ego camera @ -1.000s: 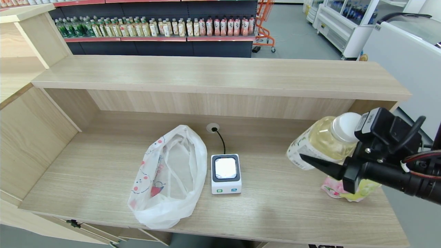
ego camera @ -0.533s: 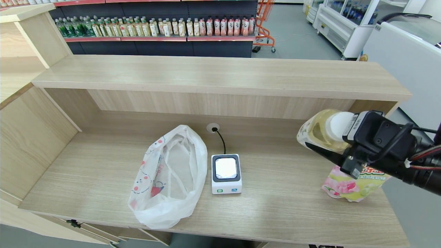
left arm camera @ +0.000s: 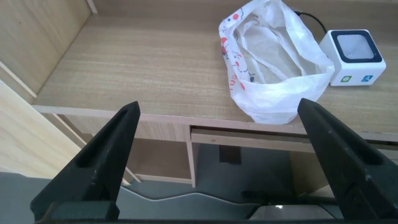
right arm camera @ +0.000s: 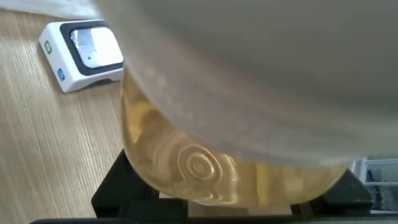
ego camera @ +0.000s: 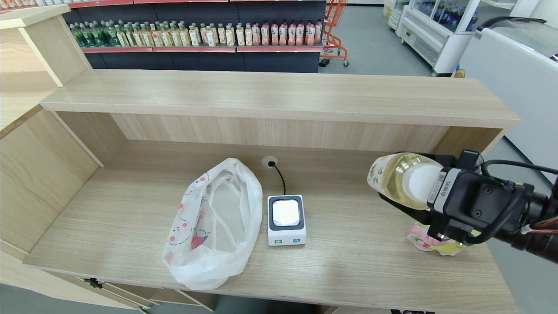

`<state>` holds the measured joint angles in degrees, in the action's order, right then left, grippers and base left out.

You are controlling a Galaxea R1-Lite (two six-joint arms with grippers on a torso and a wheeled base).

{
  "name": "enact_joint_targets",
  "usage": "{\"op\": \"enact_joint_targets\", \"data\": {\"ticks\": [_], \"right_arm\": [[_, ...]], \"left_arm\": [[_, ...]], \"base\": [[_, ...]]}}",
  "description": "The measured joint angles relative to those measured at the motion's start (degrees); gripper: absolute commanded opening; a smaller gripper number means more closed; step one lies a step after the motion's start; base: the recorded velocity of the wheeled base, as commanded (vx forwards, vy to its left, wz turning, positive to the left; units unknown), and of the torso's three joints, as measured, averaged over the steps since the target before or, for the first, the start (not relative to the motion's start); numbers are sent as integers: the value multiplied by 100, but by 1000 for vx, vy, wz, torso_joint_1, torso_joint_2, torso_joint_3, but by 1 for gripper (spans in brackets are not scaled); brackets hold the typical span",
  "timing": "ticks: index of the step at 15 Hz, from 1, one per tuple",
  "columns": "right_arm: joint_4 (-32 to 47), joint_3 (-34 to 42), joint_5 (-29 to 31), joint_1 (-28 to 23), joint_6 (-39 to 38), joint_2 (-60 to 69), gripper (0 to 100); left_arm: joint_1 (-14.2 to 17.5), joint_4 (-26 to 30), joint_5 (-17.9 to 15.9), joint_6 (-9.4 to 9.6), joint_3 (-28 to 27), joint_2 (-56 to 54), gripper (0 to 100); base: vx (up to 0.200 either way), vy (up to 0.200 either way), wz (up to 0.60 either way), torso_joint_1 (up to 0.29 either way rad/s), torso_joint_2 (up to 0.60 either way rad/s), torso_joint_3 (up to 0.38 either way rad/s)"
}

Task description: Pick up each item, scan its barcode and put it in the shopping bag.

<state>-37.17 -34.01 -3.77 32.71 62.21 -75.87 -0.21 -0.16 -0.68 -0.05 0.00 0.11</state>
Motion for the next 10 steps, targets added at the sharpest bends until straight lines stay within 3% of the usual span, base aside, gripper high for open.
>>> {"op": "enact_joint_targets", "data": {"ticks": [7, 10], "right_arm": [[17, 111, -110, 37, -9, 11, 0], [4, 138, -471, -71, 55, -144, 0]], "left_arm": [[5, 2, 2, -28, 0, 0, 100], [2, 0, 0, -11, 0, 0, 100]], "base": [[0, 200, 0, -2, 0, 2], [0, 200, 0, 2, 2, 6]]}}
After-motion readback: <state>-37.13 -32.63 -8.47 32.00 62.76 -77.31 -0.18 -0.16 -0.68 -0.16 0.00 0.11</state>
